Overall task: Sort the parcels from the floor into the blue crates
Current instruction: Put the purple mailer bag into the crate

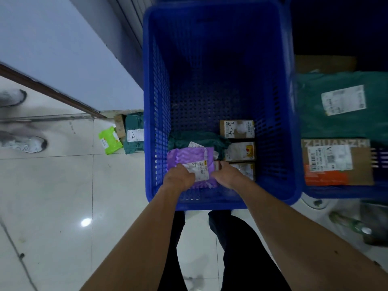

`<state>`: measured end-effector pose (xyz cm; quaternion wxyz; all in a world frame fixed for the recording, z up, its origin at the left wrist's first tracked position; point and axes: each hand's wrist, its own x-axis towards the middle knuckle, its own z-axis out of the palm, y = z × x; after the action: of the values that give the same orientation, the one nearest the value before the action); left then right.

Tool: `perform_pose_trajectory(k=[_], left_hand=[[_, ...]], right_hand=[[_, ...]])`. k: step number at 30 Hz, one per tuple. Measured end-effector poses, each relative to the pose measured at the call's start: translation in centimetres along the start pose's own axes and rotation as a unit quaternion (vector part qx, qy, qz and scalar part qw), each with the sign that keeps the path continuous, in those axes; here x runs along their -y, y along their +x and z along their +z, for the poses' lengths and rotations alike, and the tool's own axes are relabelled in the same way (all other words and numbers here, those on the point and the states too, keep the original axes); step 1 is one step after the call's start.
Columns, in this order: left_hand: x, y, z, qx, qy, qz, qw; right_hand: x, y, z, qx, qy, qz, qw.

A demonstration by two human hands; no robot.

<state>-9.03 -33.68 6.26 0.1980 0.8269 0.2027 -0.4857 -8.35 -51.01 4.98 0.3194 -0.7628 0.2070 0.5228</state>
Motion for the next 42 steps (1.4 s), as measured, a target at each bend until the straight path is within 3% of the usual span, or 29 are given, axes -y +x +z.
perform_pose_trajectory(k=[11, 22, 33, 42], left_hand=[[-5.0, -14.4, -7.3, -0.065, 0.036, 0.084, 0.994], [-5.0, -23.2, -12.6, -0.163, 0.004, 0.07, 0.984], [5.7, -23.9, -18.1, -0.201, -0.017, 0.079, 0.976], [19.6, -20.6, -23.1, -0.195, 0.001, 0.14, 0.971]], right_hand=[[2.2, -15.0, -6.4, -0.031, -0.221, -0.089, 0.971], [8.8, -24.1, -9.6, -0.074, -0.347, -0.168, 0.92], [12.9, -25.3, -2.4, -0.083, -0.36, -0.173, 0.913], [18.1, -24.5, 11.0, -0.14, -0.285, -0.155, 0.935]])
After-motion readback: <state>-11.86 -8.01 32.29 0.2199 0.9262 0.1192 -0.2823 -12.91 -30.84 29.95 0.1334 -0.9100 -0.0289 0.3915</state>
